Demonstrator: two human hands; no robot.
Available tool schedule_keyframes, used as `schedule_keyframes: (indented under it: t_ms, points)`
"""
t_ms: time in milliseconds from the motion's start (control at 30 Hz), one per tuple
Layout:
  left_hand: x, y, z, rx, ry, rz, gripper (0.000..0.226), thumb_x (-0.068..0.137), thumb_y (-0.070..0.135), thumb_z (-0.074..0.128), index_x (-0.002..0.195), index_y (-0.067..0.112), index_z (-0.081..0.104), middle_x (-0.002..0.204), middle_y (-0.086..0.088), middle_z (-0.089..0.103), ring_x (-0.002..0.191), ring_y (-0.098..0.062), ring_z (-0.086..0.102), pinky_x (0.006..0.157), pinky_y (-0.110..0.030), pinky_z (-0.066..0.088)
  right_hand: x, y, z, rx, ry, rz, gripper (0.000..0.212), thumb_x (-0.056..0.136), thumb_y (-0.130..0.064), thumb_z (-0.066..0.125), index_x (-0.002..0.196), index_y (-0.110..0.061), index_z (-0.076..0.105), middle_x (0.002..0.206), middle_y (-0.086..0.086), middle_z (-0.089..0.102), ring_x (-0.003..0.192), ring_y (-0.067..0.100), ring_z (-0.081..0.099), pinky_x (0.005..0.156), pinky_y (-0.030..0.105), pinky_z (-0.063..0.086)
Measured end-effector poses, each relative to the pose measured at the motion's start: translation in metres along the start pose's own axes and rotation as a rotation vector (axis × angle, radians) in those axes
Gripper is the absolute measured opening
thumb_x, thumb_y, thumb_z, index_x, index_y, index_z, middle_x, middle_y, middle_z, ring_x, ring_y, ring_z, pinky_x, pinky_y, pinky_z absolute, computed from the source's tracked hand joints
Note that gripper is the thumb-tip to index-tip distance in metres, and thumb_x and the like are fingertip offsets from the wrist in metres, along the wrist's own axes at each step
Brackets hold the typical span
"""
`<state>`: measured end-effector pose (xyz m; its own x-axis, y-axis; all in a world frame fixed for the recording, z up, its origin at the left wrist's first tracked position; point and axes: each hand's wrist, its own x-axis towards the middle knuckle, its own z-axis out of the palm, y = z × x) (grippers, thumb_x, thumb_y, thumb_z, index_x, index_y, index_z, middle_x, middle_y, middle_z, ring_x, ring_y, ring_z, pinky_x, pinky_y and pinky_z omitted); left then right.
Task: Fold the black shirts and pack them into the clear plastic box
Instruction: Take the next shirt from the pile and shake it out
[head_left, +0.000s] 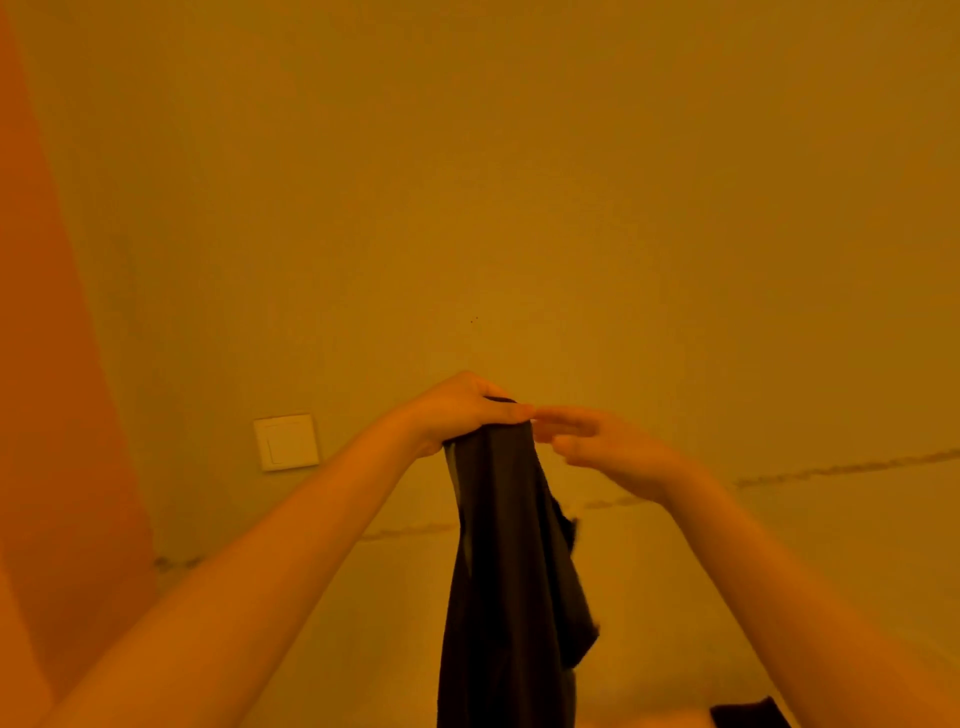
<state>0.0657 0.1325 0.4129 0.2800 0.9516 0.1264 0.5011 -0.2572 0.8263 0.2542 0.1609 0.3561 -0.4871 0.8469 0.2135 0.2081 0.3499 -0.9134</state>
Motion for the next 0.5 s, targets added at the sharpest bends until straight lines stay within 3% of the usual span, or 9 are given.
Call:
schedule_keyframes:
  t_ms: [100, 200, 233, 333, 400, 500]
  points:
    - [0.0, 0.003, -0.001, 0.017, 0.008, 0.026, 0.02, 0.084, 0.027, 0.066, 0.067, 0.018, 0.067, 0.059, 0.006, 0.065, 0.054, -0.004, 0.06, 0.05, -0.016, 0.045, 0.009, -0.009, 0.023, 0.007, -0.074, -0.058, 0.026, 0.082, -0.008, 0.066, 0.103, -0.023, 0.064, 0.102, -0.005, 0.069, 0.096, 0.007, 0.065, 0.09, 0.024, 0.05]
    - [-0.004, 0.003, -0.013, 0.026, 0.032, 0.034, 0.021, 0.085, 0.025, 0.065, 0.065, 0.017, 0.066, 0.059, 0.006, 0.066, 0.055, -0.005, 0.061, 0.052, -0.017, 0.046, 0.016, -0.002, 0.03, -0.017, -0.09, -0.039, 0.011, 0.082, -0.01, 0.067, 0.093, -0.015, 0.068, 0.093, -0.001, 0.07, 0.09, 0.012, 0.067, 0.094, 0.034, 0.05]
    - [-0.006, 0.002, -0.018, 0.014, 0.033, 0.033, 0.02, 0.085, 0.023, 0.065, 0.066, 0.017, 0.067, 0.06, 0.006, 0.067, 0.056, -0.005, 0.063, 0.053, -0.018, 0.048, 0.018, 0.001, 0.031, 0.024, -0.121, -0.034, 0.014, 0.08, -0.016, 0.07, 0.093, -0.012, 0.067, 0.094, 0.001, 0.07, 0.092, 0.014, 0.066, 0.095, 0.036, 0.049]
    - [-0.014, -0.001, -0.034, -0.016, 0.023, 0.03, 0.015, 0.086, 0.017, 0.063, 0.072, 0.016, 0.068, 0.065, 0.006, 0.07, 0.061, -0.006, 0.065, 0.057, -0.018, 0.052, 0.02, 0.011, 0.028, 0.135, -0.224, -0.034, 0.062, 0.048, -0.045, 0.087, 0.093, -0.008, 0.066, 0.091, -0.002, 0.071, 0.088, 0.011, 0.066, 0.083, 0.025, 0.052]
    - [-0.018, -0.002, -0.043, -0.032, 0.025, 0.03, 0.014, 0.086, 0.015, 0.062, 0.074, 0.014, 0.069, 0.068, 0.005, 0.071, 0.064, -0.008, 0.067, 0.061, -0.019, 0.054, 0.018, 0.01, 0.025, 0.113, -0.296, -0.035, 0.057, 0.045, -0.044, 0.089, 0.09, -0.014, 0.071, 0.091, -0.004, 0.072, 0.089, 0.009, 0.067, 0.082, 0.023, 0.051]
    - [-0.02, -0.003, -0.054, -0.035, 0.039, 0.026, 0.014, 0.087, 0.013, 0.06, 0.076, 0.014, 0.069, 0.068, 0.005, 0.071, 0.065, -0.007, 0.068, 0.062, -0.019, 0.055, 0.016, 0.006, 0.022, -0.022, -0.317, -0.003, 0.042, 0.054, -0.042, 0.085, 0.087, -0.02, 0.073, 0.092, -0.006, 0.073, 0.094, 0.009, 0.066, 0.093, 0.027, 0.049]
